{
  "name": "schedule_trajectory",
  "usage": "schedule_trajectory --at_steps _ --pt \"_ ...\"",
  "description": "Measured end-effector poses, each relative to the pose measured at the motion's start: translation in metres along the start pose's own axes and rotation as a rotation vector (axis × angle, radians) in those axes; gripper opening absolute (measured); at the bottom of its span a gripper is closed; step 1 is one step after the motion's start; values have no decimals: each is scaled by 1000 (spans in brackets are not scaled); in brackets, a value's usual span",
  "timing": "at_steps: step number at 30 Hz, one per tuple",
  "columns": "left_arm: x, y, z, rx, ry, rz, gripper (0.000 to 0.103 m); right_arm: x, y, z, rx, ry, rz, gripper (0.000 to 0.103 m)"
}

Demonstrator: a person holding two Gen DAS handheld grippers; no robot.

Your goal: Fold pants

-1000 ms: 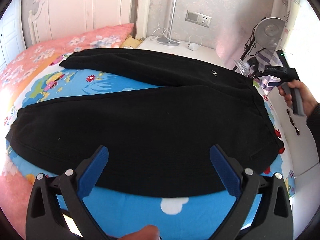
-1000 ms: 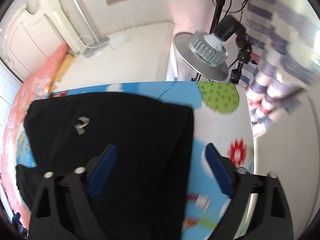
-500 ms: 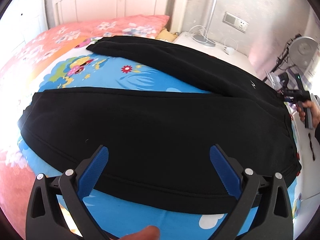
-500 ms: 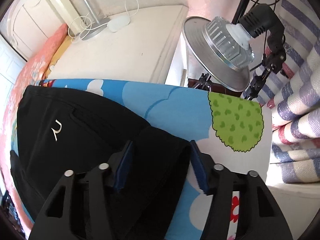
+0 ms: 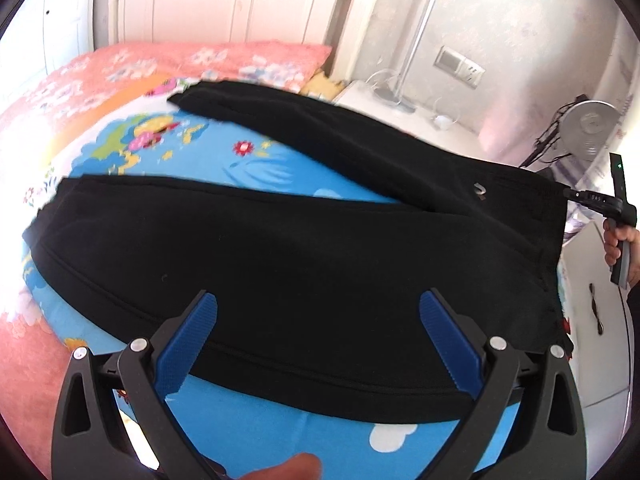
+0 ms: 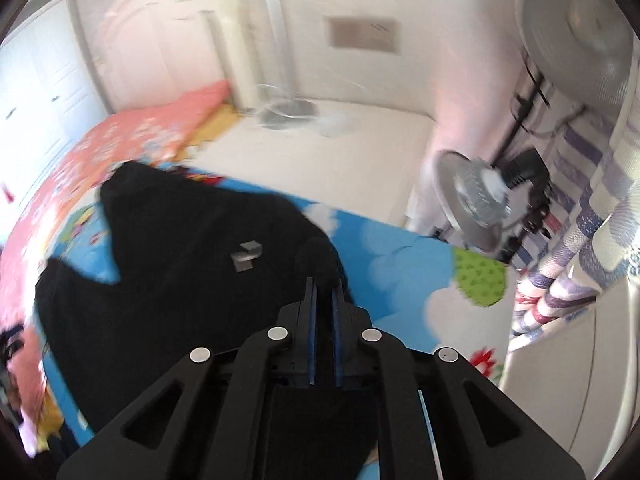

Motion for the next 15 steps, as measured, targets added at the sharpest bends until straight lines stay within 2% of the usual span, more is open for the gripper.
schedule_trajectory --at_steps 4,7,9,11,13,15 --pt "3 10 7 7 12 -25 101 58 58 77 -82 80 -86 8" --pt "3 13 15 18 31 -32 101 126 82 113 -132 46 -86 8" --pt "0 14 17 17 20 -42 101 165 78 121 -140 -15 -39 8" --pt "-1 13 19 26 21 -44 101 205 63 124 -110 -74 37 8" --pt "-4 10 20 31 22 -46 101 231 49 120 -92 -160 97 8" --pt "-7 2 18 38 21 -35 101 243 43 109 -84 -267 126 5"
Point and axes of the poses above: each gripper's, at about its wrist camera, not at the fingertips, and y roughly against the way its jaws point, z to its left, x to its underside, the point moved 6 cm from there along -y, roughly the way its jaws point, and after that the axes turned 6 degrees about x, right-handed, at the moved point
